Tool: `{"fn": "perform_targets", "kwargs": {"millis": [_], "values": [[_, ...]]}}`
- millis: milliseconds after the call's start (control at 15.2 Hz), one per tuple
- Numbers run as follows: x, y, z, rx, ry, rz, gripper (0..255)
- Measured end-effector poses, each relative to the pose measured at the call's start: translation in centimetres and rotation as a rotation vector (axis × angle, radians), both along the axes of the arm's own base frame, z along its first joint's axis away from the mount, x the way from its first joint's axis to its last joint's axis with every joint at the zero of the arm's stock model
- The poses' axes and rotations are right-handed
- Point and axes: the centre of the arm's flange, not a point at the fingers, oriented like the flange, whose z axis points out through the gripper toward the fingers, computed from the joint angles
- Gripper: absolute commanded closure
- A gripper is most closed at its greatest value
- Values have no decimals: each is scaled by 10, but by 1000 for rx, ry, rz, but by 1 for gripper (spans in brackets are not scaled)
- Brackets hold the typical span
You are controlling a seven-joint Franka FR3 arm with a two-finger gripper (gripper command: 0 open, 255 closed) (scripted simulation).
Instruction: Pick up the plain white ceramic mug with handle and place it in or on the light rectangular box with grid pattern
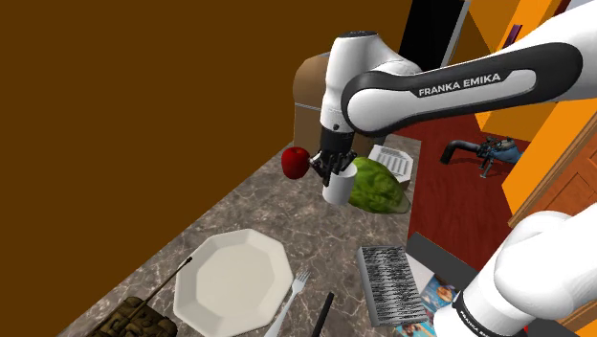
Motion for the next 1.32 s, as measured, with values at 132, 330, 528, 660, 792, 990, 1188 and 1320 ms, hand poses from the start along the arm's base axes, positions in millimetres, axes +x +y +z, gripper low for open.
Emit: {"fn": "perform_targets", "kwargs": {"millis": [132, 330, 528, 660, 792, 990, 1188, 1320], "values": [[1, -1, 11, 0, 0, 0, 255], [0, 0, 26, 0, 0, 0, 255], [0, -1, 40, 0, 0, 0, 255], [-13, -2, 45, -1, 0, 0, 255], [-37, -5, 49, -1, 0, 0, 255], [-76, -13, 60, -1, 0, 0, 255], [-116, -16, 64, -1, 0, 0, 255], [-133, -20, 66, 0, 0, 0, 255]]}}
